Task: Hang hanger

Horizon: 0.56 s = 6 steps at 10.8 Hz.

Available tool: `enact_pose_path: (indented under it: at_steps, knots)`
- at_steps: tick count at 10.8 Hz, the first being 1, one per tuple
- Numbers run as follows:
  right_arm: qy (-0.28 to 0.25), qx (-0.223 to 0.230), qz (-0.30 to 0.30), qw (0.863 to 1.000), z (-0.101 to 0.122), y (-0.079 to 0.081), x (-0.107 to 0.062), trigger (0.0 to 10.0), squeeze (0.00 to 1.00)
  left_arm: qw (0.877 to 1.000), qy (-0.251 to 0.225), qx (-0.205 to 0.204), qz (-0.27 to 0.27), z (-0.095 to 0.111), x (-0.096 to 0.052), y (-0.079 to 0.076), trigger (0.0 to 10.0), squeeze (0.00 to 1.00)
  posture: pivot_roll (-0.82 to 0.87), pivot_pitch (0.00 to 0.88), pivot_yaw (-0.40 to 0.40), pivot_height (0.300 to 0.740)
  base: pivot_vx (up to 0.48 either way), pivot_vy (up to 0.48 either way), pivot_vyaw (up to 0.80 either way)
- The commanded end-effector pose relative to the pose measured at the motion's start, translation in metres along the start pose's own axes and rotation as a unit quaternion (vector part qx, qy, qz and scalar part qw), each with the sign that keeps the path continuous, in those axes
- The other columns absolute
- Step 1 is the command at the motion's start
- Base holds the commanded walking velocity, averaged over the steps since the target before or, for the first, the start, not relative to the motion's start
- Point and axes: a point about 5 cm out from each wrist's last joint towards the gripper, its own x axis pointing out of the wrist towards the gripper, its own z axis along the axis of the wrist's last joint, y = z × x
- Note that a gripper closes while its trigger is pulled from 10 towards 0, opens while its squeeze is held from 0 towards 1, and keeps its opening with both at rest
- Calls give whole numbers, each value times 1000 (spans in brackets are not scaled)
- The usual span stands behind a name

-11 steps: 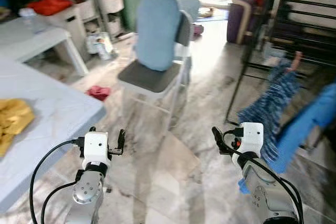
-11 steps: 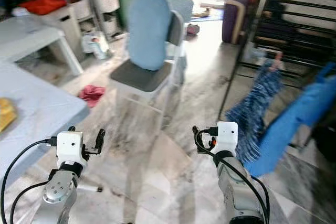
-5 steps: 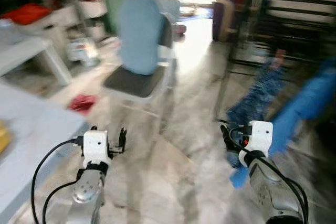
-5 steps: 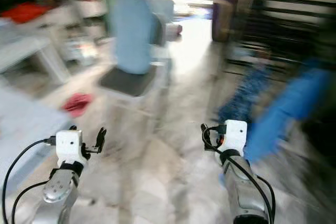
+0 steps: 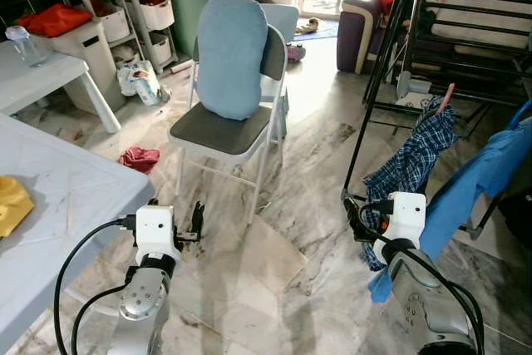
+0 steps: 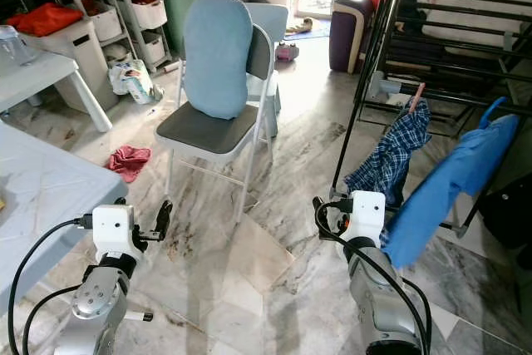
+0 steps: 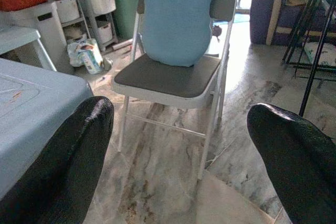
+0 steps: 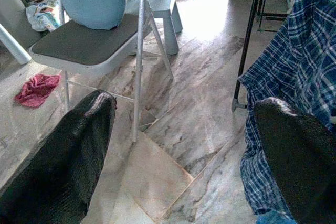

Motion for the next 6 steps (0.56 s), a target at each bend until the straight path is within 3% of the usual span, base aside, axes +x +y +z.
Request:
enact_pose_path:
  at_steps: [1, 6]
  knots:
    - [-5, -2, 7, 1000, 5, 3, 3, 10000, 0, 1000, 9, -9, 3, -3, -1, 0, 10000, 0, -70, 0, 9, 740, 0, 0, 0]
    - [-2, -12, 2, 1000, 6, 1, 4, 10000, 0, 999, 20, -25, 8, -4, 3, -3, 10000, 0, -75, 0, 5, 740, 0, 0, 0]
